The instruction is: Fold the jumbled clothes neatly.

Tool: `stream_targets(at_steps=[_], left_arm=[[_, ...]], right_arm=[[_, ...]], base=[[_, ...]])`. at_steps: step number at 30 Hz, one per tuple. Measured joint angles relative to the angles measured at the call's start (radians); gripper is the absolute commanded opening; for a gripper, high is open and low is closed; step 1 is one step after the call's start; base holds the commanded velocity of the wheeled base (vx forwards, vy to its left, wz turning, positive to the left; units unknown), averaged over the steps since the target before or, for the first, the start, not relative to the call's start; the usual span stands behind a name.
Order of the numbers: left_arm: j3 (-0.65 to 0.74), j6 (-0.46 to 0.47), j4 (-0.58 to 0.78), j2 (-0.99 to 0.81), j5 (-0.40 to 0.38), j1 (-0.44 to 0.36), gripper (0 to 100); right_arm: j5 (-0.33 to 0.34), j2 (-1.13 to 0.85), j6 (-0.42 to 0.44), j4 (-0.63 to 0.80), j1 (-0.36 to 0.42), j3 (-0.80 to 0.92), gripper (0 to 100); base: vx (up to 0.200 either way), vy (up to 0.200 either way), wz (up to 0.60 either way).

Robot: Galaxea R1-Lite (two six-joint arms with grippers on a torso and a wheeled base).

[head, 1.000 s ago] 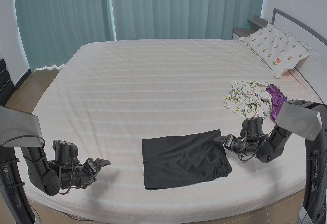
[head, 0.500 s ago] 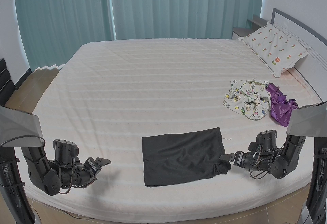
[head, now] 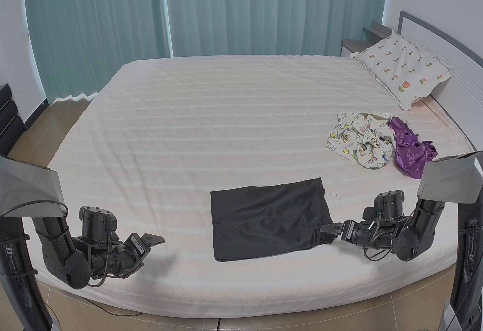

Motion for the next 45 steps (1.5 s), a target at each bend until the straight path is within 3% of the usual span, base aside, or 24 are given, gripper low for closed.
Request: stream_targets(at_steps=[5, 6, 22, 34, 35, 45], left_arm=[[-0.001, 0.011, 0.0, 0.006, 0.021, -0.003, 100], [-0.001, 0.011, 0.0, 0.008, 0.025, -0.004, 100], [-0.003, 0.011, 0.0, 0.016, 0.029, -0.01, 100], [-0.003, 0.011, 0.0, 0.016, 0.028, -0.01, 100], [-0.003, 0.011, 0.0, 0.016, 0.029, -0.01, 100], [-0.004, 0.01, 0.0, 0.016, 0.028, -0.01, 100]], right_arm=[[0.0, 0.024, 0.001, 0.002, -0.001, -0.033, 100], [0.0, 0.029, 0.0, 0.001, -0.001, -0.036, 0], [-0.044, 0.039, -0.018, 0.009, 0.004, -0.015, 0], [-0.043, 0.021, -0.118, 0.006, -0.043, 0.048, 0], [-0.043, 0.021, -0.122, 0.008, -0.043, 0.05, 100], [-0.033, 0.014, -0.106, -0.075, -0.06, 0.048, 100]], base=[[0.0, 0.0, 0.0], [0.0, 0.0, 0.0], [0.0, 0.0, 0.0], [0.0, 0.0, 0.0], [0.0, 0.0, 0.0], [0.0, 0.0, 0.0]])
